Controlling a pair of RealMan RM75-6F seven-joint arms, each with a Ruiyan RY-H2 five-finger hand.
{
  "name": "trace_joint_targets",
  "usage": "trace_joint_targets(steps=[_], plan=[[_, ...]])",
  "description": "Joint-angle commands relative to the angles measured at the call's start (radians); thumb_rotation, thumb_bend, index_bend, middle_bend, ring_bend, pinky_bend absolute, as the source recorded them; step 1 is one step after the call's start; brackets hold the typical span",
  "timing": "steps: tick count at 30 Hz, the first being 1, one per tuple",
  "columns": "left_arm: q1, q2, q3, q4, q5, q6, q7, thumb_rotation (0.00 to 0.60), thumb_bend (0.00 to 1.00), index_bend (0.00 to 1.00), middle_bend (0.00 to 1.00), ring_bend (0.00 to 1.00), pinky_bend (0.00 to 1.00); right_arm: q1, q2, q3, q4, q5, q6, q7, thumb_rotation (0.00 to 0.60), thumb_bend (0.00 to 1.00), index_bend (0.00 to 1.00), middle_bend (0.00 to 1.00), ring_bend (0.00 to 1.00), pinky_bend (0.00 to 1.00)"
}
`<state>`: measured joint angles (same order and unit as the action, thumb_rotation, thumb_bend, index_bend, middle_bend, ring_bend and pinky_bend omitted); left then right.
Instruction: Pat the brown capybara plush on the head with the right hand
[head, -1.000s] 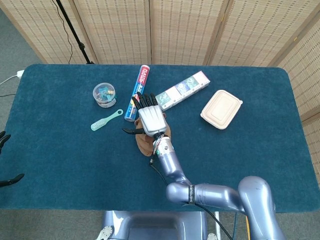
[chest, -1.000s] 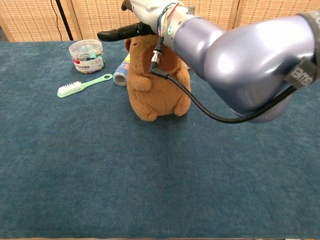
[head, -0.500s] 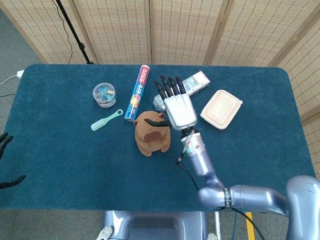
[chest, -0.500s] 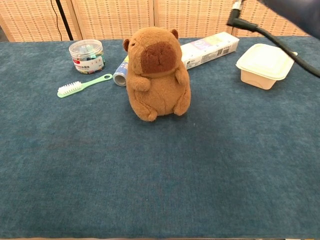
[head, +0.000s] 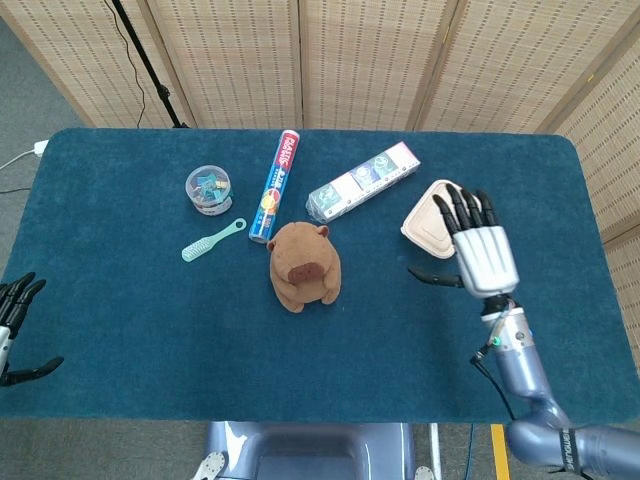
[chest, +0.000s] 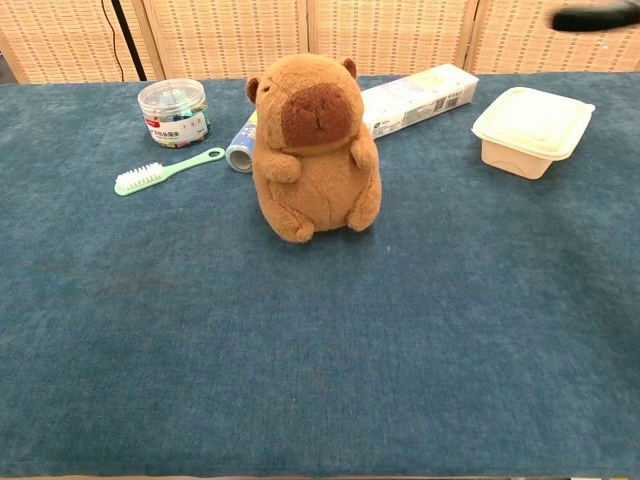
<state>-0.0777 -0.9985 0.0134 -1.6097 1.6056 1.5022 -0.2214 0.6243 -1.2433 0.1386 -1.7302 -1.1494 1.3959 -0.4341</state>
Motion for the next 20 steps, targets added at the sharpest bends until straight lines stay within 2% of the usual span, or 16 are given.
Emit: trace_joint_targets(steps=[1,7,12,15,20], plan=[[0.002,-0.006,0.002,-0.003,0.003,0.006,0.011,0.600,0.00,0.00,0.00,0.00,0.00,-0.078,0.042,-0.056,0.060,-0.059,0.046,0.076,0.085,0.00,0.00,0.00,0.00,0.00],[0.004,-0.019,-0.004,-0.001,-0.003,0.013,0.037,0.600,0.00,0.00,0.00,0.00,0.00,-0.183,0.035,-0.100,0.152,-0.097,0.112,0.124,0.088,0.00,0.00,0.00,0.00,0.00],[0.004,-0.033,-0.012,-0.003,-0.019,0.013,0.068,0.600,0.00,0.00,0.00,0.00,0.00,-0.291,0.011,-0.145,0.231,-0.132,0.168,0.218,0.196,0.00,0.00,0.00,0.00,0.00],[0.004,-0.040,-0.020,-0.003,-0.033,0.014,0.086,0.600,0.00,0.00,0.00,0.00,0.00,-0.342,0.004,-0.151,0.252,-0.175,0.224,0.283,0.229,0.00,0.00,0.00,0.00,0.00],[0.000,-0.048,-0.024,-0.002,-0.037,0.010,0.104,0.600,0.00,0.00,0.00,0.00,0.00,-0.384,0.006,-0.157,0.262,-0.219,0.258,0.299,0.279,0.00,0.00,0.00,0.00,0.00]])
